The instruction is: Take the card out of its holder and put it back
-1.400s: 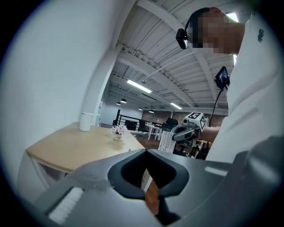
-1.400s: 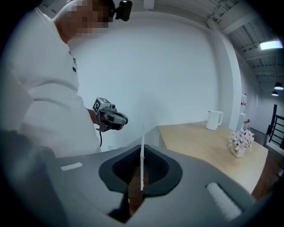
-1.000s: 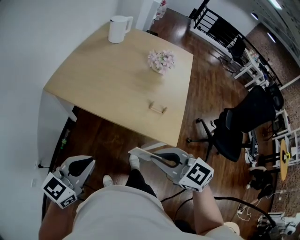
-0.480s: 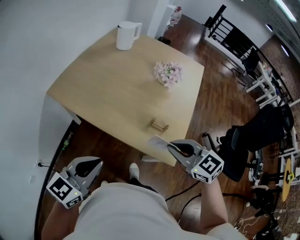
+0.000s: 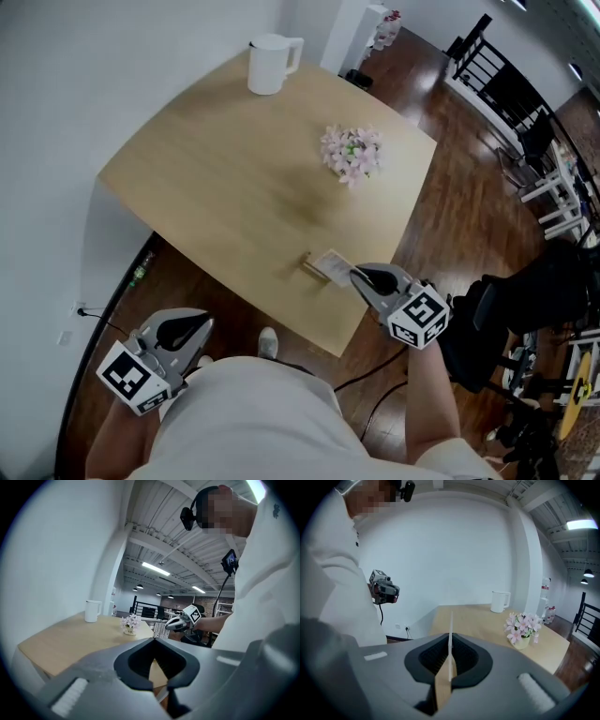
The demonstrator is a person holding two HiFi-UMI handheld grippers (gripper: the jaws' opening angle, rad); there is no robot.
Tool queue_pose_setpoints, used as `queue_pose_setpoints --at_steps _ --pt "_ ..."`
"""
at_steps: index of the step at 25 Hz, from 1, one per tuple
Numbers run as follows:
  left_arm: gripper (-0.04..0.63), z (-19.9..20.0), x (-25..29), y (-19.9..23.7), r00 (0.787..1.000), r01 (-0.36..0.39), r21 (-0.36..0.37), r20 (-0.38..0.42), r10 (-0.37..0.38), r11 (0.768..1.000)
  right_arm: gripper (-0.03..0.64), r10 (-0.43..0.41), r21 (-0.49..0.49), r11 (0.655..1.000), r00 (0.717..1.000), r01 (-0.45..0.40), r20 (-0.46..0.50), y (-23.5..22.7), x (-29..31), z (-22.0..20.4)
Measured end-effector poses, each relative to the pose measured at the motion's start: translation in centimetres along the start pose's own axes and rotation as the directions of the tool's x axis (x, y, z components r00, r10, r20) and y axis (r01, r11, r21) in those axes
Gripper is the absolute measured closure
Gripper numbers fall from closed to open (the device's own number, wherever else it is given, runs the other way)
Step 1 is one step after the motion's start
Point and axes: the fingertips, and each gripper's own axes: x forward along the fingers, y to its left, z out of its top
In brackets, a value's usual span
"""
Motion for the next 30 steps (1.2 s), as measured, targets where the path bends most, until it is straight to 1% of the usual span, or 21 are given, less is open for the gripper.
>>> queue_pose_setpoints --at_steps 4,11,17,23,30 --pt "0.591 0.1 1.7 -0.3 0.999 -0.032 -0.013 -0.018 0.032 0.999 0.595 0.029 0.014 0.999 1.000 -0.029 -0.005 -2.2 1.4 -1.7" --pt "0.591 0.2 3.5 -0.5 0.996 -0.068 -0.034 -0.052 0.066 0.997 0.595 0.077 0.028 0.997 0.997 -0.077 -0.006 -4.3 3.5 -3.2" --pt "0.591 0.2 4.5 -0.6 0.995 -0.079 -0.045 -0.070 0.075 0.996 0.595 0.103 0.040 0.994 0.995 -0.102 -0.012 -4.8 4.3 -4.3" --pt "0.591 0.6 5.2 -0.8 0.994 -0.073 -0.047 -0.080 0.069 0.996 0.595 0.126 0.044 0.991 0.992 -0.126 -0.007 -4.9 4.8 -4.4" --pt "0.591 0.7 5.6 -0.3 0.993 -0.072 -0.045 -0.092 0.067 0.996 0.595 0.134 0.045 0.990 0.991 -0.133 -0.027 -5.0 5.3 -5.4"
